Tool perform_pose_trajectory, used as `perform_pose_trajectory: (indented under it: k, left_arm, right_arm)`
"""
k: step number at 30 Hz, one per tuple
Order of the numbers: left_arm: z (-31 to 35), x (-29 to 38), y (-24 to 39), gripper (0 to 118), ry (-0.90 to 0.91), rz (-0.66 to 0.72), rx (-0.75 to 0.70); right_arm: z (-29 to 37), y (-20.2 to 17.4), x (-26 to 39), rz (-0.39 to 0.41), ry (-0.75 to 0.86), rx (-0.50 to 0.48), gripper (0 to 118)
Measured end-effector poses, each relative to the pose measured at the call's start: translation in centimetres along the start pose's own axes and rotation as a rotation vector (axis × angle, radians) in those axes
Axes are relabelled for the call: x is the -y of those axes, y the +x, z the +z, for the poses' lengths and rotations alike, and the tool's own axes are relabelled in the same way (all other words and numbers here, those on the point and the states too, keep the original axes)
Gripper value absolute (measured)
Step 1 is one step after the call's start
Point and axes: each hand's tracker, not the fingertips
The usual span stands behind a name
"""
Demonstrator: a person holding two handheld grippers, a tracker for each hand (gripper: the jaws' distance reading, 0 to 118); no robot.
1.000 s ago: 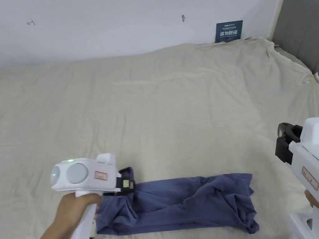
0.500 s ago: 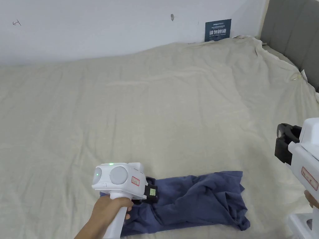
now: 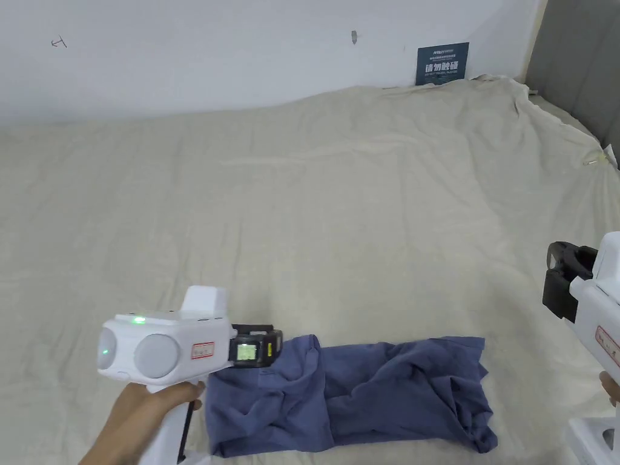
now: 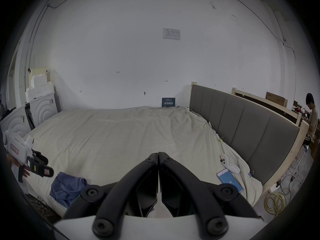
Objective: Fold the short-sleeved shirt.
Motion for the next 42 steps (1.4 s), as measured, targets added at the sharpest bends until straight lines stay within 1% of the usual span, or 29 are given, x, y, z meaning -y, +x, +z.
perform_pose_trajectory:
  k: [3,4,5,6,8,9,10,12,14,21,24,26,34,36,42]
  left_arm:
    - [0.6,0.9,-1.9,108,0.015,0.013,-0.048]
    - [0.6,1.2,-2.4,105,0.019,0.026,-0.071]
    - [0.5,1.6,-2.7,97,0.033,0.042,-0.082]
    - [0.4,2.1,-3.1,76,0.043,0.044,-0.084]
    - [-0.2,2.9,-3.9,25,0.051,0.083,-0.051]
    - [-1.0,3.3,-4.3,7,0.027,0.117,-0.027]
    - [-1.6,3.6,-4.5,1,0.012,0.148,-0.023]
    - [-2.9,4.5,-4.5,0,0.02,0.169,-0.019]
    - [-4.5,5.0,-4.2,0,-0.003,0.162,-0.043]
    - [-9.1,7.1,-1.1,0,-0.109,0.088,-0.028]
    - [-9.2,8.0,1.1,0,-0.118,0.015,0.001]
    - [-9.2,8.4,2.2,0,-0.12,-0.009,0.015]
    - [-9.2,9.3,6.9,0,-0.111,-0.012,0.119]
    - [-9.7,9.6,7.9,0,-0.116,-0.012,0.125]
    - [-10.0,9.5,8.0,0,-0.126,0.011,0.137]
  right_arm:
    - [0.0,-0.2,-0.1,0.0,0.001,-0.004,0]
    - [0.0,-0.3,-0.2,0.002,0.002,-0.005,0]
    - [0.0,-0.3,-0.2,0.003,0.002,-0.005,0]
    - [-0.1,-0.4,-0.2,0.003,0.002,-0.007,0]
    - [-0.1,-0.4,-0.2,0.001,0.0,-0.008,0]
    - [-0.1,-0.4,-0.2,0.001,-0.001,-0.009,0]
    - [-0.1,-0.4,-0.2,0.001,-0.001,-0.008,0]
    - [-0.1,-0.4,-0.1,-0.002,-0.004,-0.006,0]
    - [-0.1,-0.3,0.0,-0.004,-0.007,-0.005,0]
    - [0.0,0.8,0.5,-0.016,-0.022,0.015,0]
    - [0.0,1.2,0.7,-0.019,-0.029,0.025,0]
    - [-0.1,1.5,0.8,-0.018,-0.033,0.03,0]
    - [0.1,1.9,1.3,-0.028,-0.043,0.038,0]
    - [0.1,1.9,1.4,-0.027,-0.045,0.036,0]
    - [0.2,1.8,1.3,-0.03,-0.039,0.032,0]
